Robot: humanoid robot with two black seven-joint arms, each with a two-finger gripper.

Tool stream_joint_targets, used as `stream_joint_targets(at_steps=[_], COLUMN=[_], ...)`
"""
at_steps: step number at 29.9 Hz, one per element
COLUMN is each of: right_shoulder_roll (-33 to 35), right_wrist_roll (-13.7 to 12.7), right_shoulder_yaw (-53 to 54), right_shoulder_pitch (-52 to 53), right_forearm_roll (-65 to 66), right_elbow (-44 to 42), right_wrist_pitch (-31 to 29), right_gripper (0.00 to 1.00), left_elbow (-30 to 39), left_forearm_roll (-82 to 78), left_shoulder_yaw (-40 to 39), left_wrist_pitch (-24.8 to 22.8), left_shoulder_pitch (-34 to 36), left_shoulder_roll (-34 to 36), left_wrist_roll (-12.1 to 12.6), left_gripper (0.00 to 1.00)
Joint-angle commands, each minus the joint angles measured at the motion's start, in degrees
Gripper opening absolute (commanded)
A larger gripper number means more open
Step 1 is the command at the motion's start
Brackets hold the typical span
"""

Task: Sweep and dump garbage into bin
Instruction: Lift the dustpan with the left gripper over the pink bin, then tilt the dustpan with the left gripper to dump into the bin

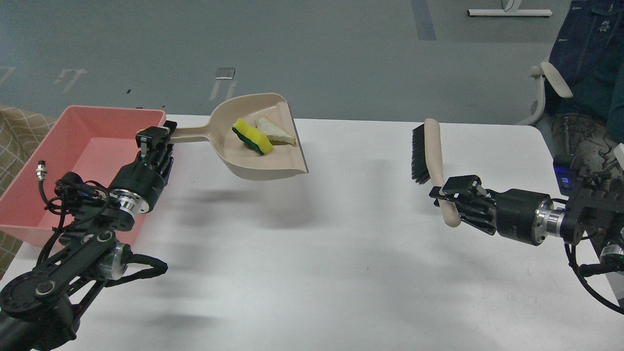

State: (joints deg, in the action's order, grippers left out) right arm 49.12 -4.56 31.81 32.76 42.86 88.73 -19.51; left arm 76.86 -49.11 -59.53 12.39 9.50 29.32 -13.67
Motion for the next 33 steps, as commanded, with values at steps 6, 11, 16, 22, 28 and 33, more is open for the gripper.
stream_joint_targets(at_steps=[6,11,16,22,28,33], right_shoulder_roll=[-1.0,-1.8,-2.5,-3.1,-4.2,-4.4], right_wrist_roll=[0.0,0.0,0.1,0.1,0.0,0.0], right_shoulder_yaw=[-0.1,-0.1,0.0,0.1,0.4,0.4], right_shoulder_pitch=[-0.5,-1.3,-1.8,-1.8,-1.7,-1.7], right_forearm_roll=[0.2,0.2,0.9,1.1,1.2,1.2], right_elbow=[-0.1,-0.1,-0.1,-0.1,-0.1,-0.1], right_wrist_pitch=[0.0,0.0,-0.1,-0.1,-0.1,-0.1], right_gripper=[0.01,0.01,0.01,0.01,0.01,0.01], left_elbow=[0.7,0.7,0.4,-0.4,-2.2,-5.0], left_forearm_roll=[7.4,9.0,11.8,9.6,-2.0,-3.8], left_shoulder_yaw=[-11.4,-16.7,-23.4,-29.3,-30.0,-32.1], left_wrist_pitch=[-4.9,-7.8,-11.2,-14.1,-13.3,-12.4], left_shoulder_pitch=[-1.2,-4.6,-13.3,-24.4,-28.1,-28.1], left_shoulder_roll=[8.4,13.9,19.1,22.4,25.2,27.0], left_wrist_roll=[0.4,0.5,0.2,-3.0,-8.9,-8.8], left_gripper=[0.00,0.00,0.00,0.00,0.00,0.00])
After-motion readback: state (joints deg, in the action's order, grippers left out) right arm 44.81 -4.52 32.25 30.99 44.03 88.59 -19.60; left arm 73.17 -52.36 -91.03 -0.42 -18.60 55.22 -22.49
